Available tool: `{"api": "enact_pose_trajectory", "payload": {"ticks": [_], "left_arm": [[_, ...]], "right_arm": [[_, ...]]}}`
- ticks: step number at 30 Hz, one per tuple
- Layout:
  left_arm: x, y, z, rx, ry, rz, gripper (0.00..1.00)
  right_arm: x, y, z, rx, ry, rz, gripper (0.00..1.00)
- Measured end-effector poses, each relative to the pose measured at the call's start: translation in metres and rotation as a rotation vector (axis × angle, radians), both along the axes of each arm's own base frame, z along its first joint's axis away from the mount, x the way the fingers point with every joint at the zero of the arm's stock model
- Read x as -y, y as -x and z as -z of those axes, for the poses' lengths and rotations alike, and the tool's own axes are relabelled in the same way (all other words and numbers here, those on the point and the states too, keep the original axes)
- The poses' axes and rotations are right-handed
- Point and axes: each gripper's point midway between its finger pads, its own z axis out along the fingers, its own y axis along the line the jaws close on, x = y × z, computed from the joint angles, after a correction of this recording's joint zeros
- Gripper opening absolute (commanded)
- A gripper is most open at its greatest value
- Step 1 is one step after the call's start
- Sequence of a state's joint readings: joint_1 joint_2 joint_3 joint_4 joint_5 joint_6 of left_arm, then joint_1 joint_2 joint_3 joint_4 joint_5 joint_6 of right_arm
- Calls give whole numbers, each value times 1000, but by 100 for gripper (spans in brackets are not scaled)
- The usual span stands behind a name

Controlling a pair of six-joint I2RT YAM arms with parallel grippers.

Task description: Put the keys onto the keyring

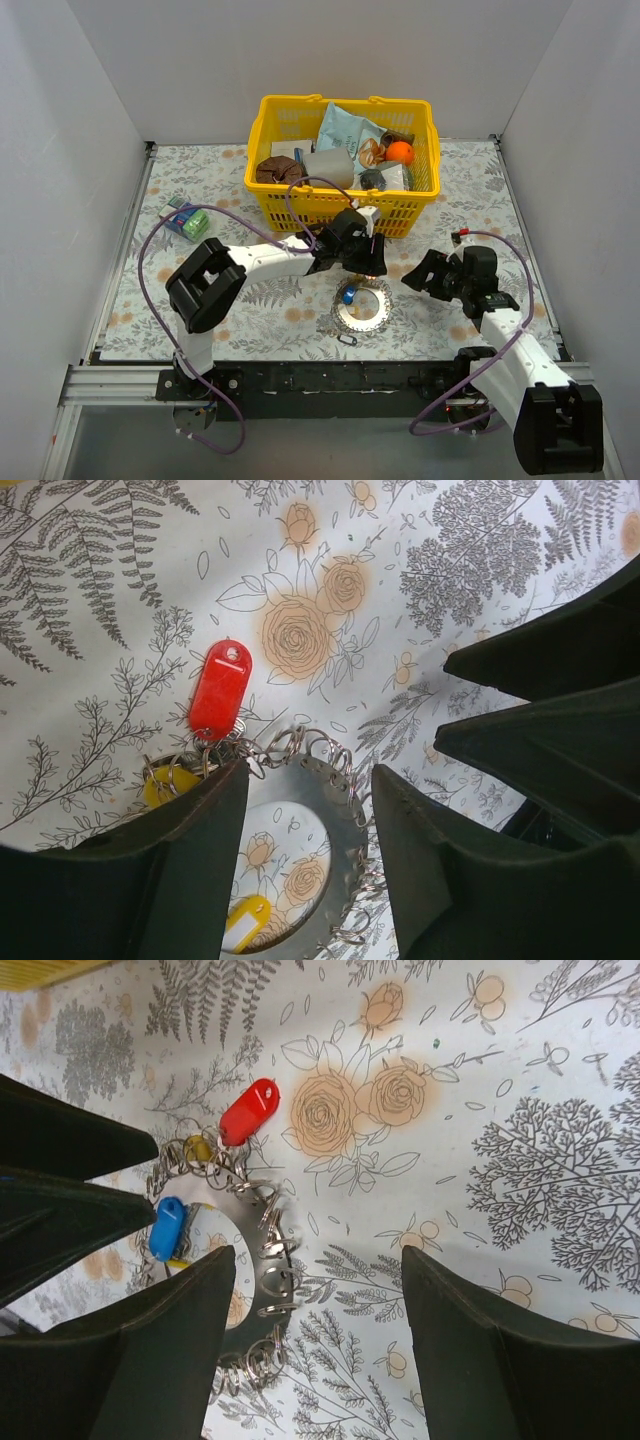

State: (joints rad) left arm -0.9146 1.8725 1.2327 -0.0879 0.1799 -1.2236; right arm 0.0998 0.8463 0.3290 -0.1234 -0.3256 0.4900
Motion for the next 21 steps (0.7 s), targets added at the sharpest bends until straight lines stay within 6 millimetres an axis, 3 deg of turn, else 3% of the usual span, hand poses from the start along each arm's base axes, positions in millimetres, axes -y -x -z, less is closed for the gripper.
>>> {"api": "enact_pose_trajectory", "payload": {"ticks": [8,21], "left_arm": [[1,1,2,-1,-92,-32,52],[10,-1,16,28,-234,-75,48]], "right_arm": [[5,6,19,-70,-48,-11,75],[2,8,21,-60,-42,-59,76]]}}
